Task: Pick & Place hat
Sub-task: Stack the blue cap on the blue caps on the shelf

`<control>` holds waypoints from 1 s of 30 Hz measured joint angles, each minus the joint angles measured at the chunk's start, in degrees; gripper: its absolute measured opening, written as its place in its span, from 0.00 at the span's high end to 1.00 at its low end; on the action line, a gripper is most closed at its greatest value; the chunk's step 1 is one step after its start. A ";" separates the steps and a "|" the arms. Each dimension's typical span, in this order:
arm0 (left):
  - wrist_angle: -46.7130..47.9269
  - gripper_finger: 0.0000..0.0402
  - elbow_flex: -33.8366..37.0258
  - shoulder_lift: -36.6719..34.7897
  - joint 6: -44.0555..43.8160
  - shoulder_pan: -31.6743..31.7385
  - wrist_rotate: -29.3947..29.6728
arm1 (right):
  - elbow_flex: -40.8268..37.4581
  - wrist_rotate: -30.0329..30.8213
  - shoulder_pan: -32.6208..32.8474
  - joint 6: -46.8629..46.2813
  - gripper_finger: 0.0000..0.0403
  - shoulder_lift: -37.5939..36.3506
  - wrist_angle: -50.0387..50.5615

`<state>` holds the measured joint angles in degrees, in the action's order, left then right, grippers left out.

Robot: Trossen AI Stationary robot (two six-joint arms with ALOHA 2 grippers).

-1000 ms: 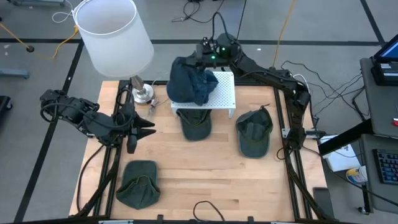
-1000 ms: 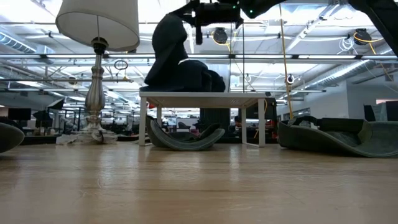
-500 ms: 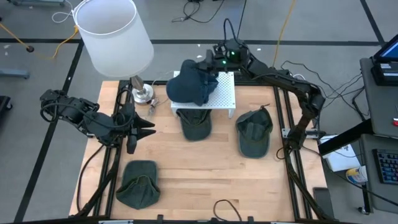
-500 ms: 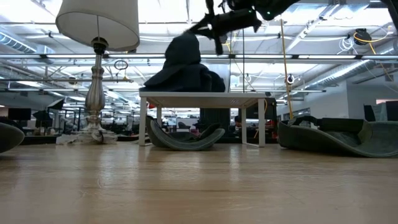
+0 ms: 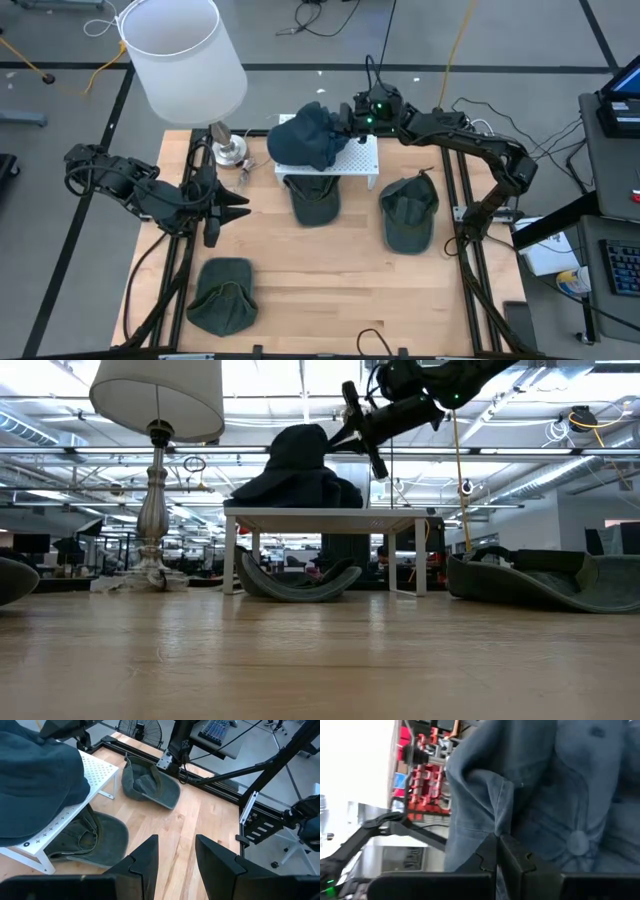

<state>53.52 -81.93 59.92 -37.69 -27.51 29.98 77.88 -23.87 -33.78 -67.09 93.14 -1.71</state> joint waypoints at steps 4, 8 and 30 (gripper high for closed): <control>-0.61 0.67 0.00 0.00 -0.30 0.00 0.00 | -0.06 2.52 0.01 2.41 1.00 -0.11 -0.23; -0.75 0.67 0.00 0.00 -0.33 0.00 -0.02 | -0.06 4.34 -0.10 3.86 1.00 -0.09 1.50; -0.71 0.67 0.01 0.00 -0.29 0.00 -1.52 | -0.06 5.63 -0.50 11.72 0.89 0.87 6.20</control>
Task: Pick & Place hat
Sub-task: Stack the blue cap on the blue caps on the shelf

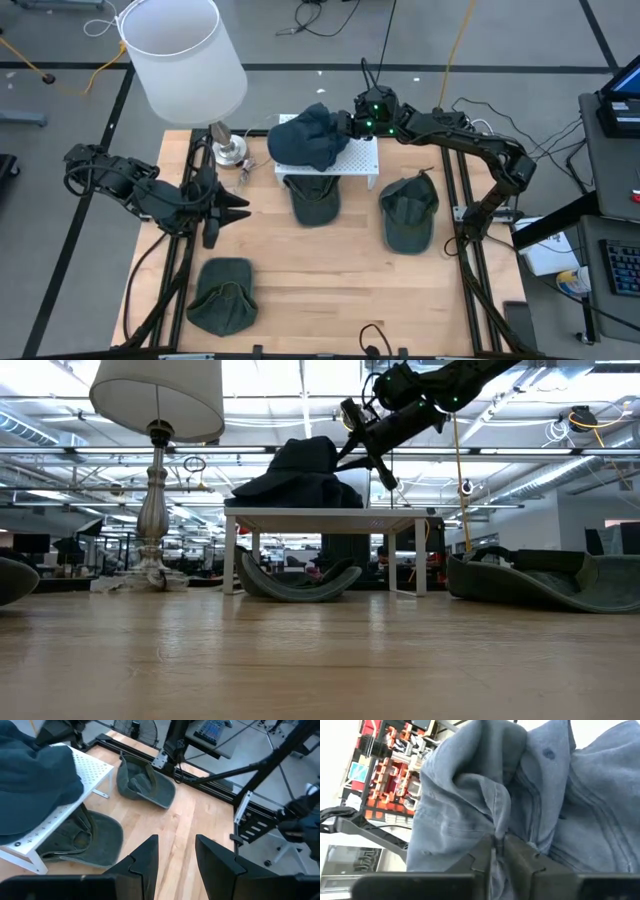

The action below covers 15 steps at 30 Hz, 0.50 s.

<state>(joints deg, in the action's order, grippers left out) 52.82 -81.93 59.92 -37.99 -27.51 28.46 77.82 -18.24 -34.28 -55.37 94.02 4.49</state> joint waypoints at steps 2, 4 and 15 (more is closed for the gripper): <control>0.00 0.67 0.01 0.00 -0.05 0.00 -0.48 | 0.00 0.00 0.00 0.09 0.81 0.03 -0.03; 0.00 0.67 0.02 0.00 -0.29 0.00 -0.52 | 0.00 0.00 -0.02 -0.11 0.73 0.04 -0.44; 0.02 0.67 0.02 0.00 -0.71 0.00 -0.52 | 0.00 -1.79 -0.33 -2.46 0.46 0.00 -3.34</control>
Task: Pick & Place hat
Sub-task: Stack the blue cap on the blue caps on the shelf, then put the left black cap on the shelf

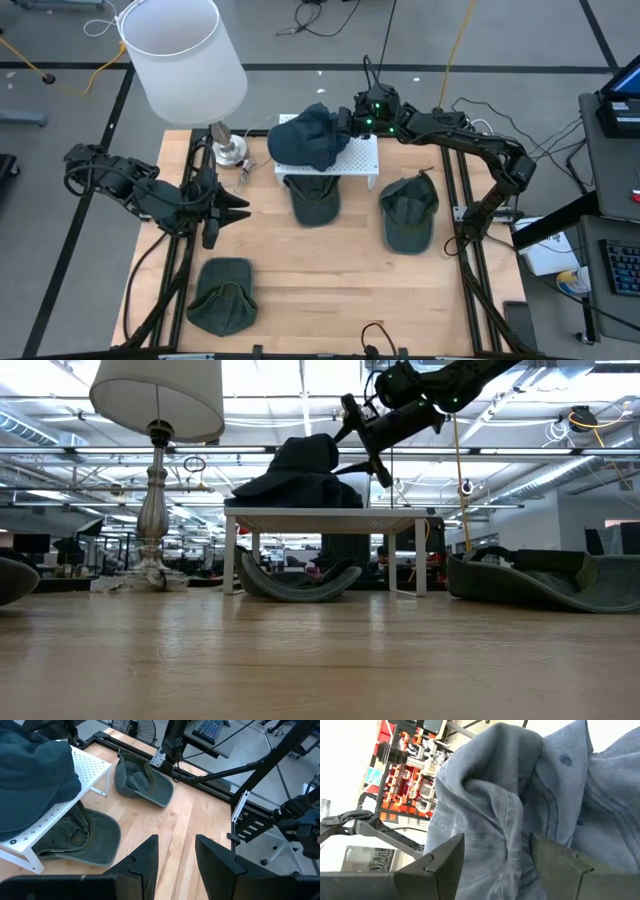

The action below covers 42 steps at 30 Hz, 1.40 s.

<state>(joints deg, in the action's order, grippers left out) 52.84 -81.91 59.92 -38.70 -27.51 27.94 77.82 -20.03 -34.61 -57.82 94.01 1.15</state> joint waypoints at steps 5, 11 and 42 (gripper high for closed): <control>0.00 0.67 0.00 0.00 -0.07 -0.02 -0.01 | 0.02 0.31 -0.52 0.26 0.46 -1.08 1.08; 0.00 0.67 0.00 0.00 -2.06 0.00 -1.23 | 0.02 0.37 -1.73 3.16 0.48 -4.77 6.34; -1.05 0.67 0.00 2.07 -28.65 3.02 -12.98 | 0.02 -1.62 8.66 12.73 0.47 -31.88 13.84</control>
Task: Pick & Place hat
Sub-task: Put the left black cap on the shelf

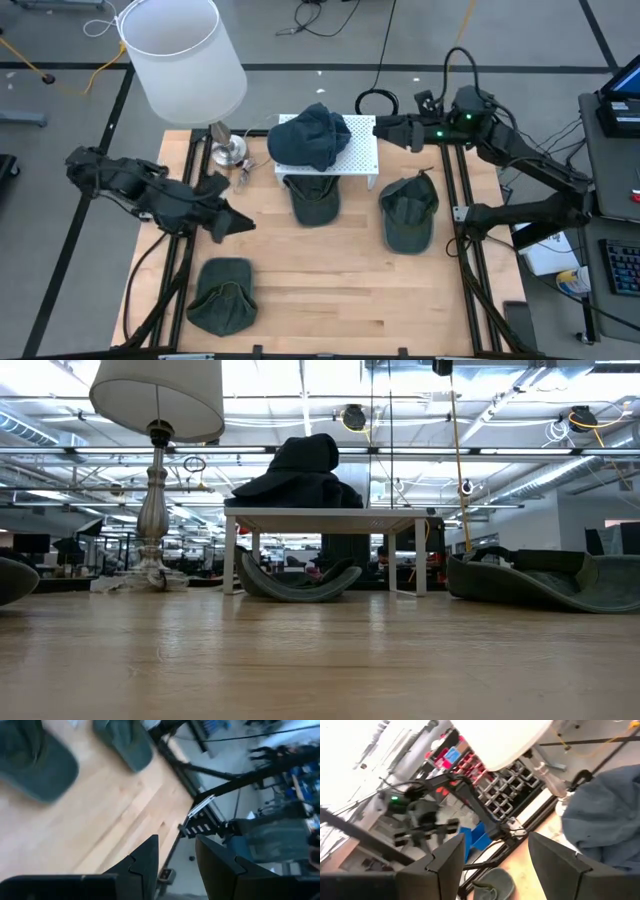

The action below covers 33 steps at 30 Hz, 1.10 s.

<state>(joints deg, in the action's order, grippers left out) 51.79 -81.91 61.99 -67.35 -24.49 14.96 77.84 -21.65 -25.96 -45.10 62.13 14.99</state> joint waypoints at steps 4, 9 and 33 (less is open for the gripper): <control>4.08 0.67 0.00 3.26 -9.53 2.69 -6.83 | 0.00 -5.54 0.00 0.84 0.47 -0.83 -0.12; 9.11 0.67 0.04 7.55 -22.10 3.62 -11.92 | 0.00 -14.98 -0.26 0.83 0.47 -1.22 -0.08; 28.52 0.67 -0.02 17.36 -52.47 -1.67 -28.94 | 0.00 -31.14 -0.28 0.85 0.47 -1.51 -0.09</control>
<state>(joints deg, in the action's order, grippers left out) 80.32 -81.93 79.35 -119.82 -26.16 -13.97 77.84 -52.80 -26.24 -44.25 60.62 14.90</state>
